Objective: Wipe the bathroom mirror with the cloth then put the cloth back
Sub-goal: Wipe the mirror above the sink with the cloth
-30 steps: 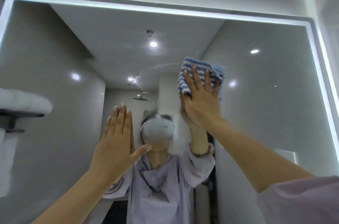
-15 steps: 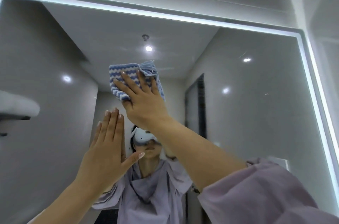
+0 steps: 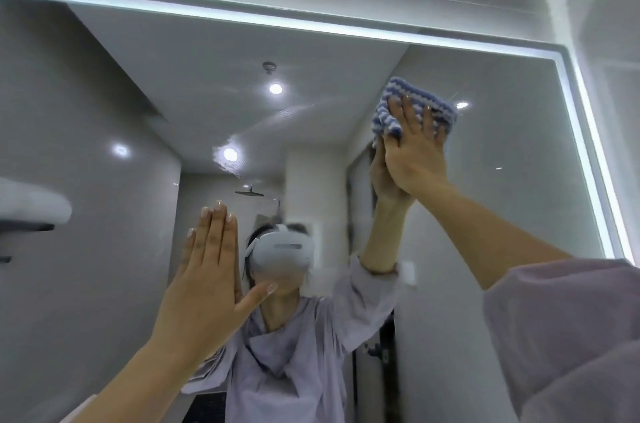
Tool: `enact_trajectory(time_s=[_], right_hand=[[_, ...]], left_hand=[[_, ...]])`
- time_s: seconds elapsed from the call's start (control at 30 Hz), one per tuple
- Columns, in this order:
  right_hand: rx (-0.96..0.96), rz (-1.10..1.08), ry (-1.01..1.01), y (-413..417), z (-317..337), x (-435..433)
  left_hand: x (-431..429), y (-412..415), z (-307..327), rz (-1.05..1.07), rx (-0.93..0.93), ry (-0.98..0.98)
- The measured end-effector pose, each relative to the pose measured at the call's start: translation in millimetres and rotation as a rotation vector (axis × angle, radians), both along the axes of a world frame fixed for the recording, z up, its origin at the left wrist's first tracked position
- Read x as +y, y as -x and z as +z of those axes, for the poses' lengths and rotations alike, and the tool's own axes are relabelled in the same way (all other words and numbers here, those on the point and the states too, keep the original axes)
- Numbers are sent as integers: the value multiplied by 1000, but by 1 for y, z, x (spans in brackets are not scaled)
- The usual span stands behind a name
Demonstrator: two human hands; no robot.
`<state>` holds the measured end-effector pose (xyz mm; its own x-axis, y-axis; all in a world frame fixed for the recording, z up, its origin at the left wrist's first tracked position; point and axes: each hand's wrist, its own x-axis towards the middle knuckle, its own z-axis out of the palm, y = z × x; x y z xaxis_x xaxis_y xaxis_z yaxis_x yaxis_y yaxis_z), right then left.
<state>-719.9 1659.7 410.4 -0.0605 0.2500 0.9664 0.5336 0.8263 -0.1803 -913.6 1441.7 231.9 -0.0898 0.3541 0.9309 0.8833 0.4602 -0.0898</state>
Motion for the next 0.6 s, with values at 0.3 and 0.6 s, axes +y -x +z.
enact_trajectory(time_s=[0.3, 0.6], right_hand=[[-128, 4, -206, 71, -15, -71], [-472, 63, -442, 139, -36, -143]], left_hand=[[1, -1, 0, -15, -43, 17], [3, -2, 1, 8, -29, -1]])
